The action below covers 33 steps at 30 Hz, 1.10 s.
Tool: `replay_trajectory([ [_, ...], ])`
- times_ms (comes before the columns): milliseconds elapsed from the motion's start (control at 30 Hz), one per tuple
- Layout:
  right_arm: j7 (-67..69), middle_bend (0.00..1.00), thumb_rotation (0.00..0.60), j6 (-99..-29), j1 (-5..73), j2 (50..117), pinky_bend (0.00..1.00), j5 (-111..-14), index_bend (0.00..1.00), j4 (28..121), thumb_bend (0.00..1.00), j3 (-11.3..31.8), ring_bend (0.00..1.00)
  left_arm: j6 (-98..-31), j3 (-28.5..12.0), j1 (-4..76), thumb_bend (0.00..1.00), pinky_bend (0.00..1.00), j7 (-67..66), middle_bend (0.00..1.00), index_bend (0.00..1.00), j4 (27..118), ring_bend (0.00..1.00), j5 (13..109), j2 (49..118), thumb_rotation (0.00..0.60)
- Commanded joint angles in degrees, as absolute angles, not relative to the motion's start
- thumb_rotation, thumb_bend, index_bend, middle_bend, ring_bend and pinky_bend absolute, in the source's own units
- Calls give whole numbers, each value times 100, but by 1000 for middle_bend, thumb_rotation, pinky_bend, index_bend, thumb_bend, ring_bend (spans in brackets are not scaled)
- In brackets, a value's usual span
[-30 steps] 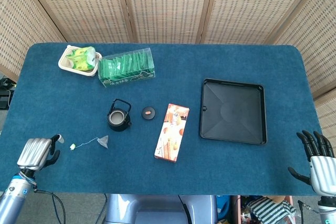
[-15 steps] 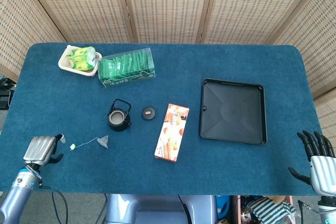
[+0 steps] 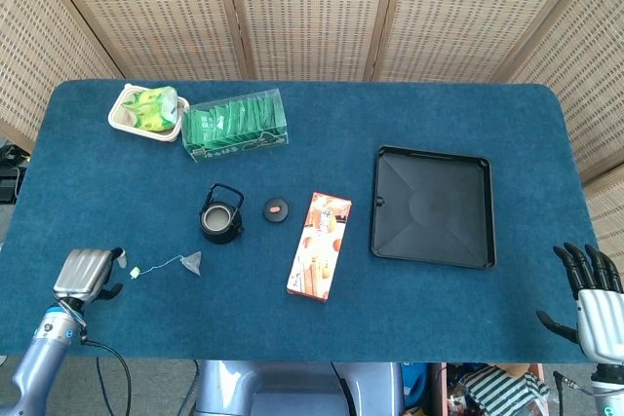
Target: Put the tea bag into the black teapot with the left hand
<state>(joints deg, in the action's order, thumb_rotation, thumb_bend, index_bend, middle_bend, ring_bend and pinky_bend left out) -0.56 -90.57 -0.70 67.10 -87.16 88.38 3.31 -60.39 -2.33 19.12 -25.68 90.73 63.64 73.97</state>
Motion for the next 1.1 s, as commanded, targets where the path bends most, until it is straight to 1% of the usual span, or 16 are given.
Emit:
replay_trajectory([
  [33, -43, 197, 600, -9062, -86, 6705, 123, -8690, 157, 8831, 18, 334, 11, -5965, -267, 1989, 296, 670, -2664, 719, 469, 9021, 701, 6210, 7482, 600],
  [633, 6, 197, 600, -9053, -120, 6727, 123, -8633, 157, 8782, 19, 338, 11, -5768, -265, 2203, 296, 670, -2839, 719, 469, 8762, 701, 5713, 7777, 600],
  [1100, 19, 197, 600, -9054, -159, 6735, 123, -8583, 157, 8762, 19, 344, 11, -5689, -259, 2396, 296, 670, -2892, 720, 477, 8643, 701, 5541, 7971, 600],
])
